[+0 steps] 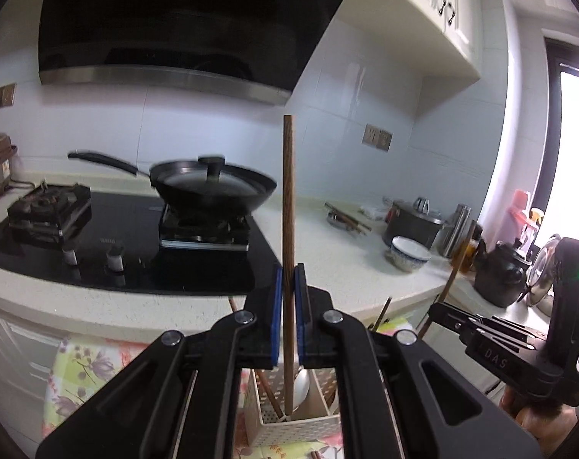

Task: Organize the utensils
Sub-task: 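Lift both chopsticks upright and lower them into the white holder, then open both tools to release the chopsticks and pull back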

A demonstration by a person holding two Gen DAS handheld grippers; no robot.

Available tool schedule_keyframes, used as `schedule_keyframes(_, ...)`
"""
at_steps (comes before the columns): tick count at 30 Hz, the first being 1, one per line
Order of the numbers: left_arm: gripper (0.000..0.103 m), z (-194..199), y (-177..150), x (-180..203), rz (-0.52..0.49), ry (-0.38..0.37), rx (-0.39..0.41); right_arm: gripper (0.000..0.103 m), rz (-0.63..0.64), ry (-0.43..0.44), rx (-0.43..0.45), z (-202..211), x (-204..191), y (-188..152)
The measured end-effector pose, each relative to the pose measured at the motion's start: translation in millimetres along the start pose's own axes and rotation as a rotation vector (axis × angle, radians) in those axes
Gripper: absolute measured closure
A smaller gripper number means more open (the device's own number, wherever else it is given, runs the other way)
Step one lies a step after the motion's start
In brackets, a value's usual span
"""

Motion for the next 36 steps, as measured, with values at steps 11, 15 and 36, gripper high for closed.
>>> schedule_keyframes(11,0.097,-56,-62,-6,0.045,0.004,-0.150,0.096,-0.022,-0.017,-0.145,-48,9,-31)
schedule_keyframes(15,0.079,-81,-78,-3,0.001,0.012,-0.293,0.096,-0.004,-0.024,-0.196,-64,11,-41)
schedule_keyframes(36,0.077,11,-258,-16,0.148,-0.022,-0.519,0.036,-0.256,-0.184,-0.293,22,129,-230)
Point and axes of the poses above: each gripper's, at about its wrist camera, not at the fingertips, and z roughly against the way its jaws point, x to its right, y to its top, the point moved 3 cm from there along -z, roughly the way its jaws point, and after that the axes turned 6 degrees about -z, right-handed, at the moved point
